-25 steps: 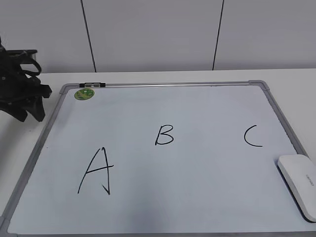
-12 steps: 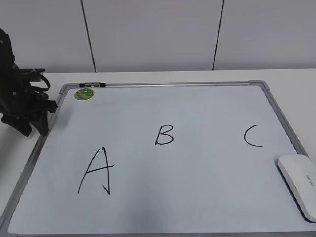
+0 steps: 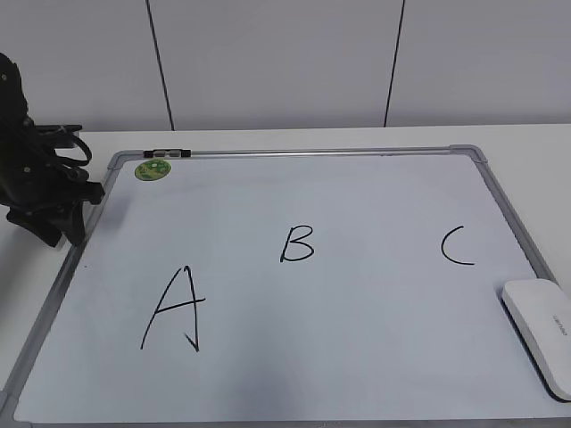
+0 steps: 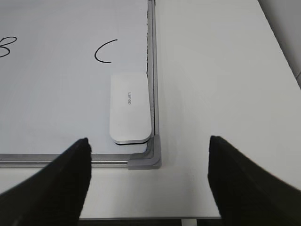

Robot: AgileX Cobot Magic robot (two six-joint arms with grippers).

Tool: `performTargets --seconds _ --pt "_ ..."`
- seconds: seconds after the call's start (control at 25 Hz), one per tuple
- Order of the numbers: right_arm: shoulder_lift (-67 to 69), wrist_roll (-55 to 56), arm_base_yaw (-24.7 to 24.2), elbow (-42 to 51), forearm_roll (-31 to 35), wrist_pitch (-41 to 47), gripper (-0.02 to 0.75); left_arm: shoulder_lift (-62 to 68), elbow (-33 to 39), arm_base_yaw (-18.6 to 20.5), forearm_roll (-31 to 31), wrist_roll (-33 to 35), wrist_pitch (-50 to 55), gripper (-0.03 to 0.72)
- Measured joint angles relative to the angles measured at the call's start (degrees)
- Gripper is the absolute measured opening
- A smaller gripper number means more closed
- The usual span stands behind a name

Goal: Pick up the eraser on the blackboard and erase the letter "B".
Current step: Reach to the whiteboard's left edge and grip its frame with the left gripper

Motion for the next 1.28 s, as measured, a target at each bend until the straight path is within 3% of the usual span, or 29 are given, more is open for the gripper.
performTargets --seconds 1.28 --pt "0.0 0.0 0.0 0.0 0.0 0.0 0.573 1.2 -0.3 0.0 -1.5 -0.1 -0.9 0.262"
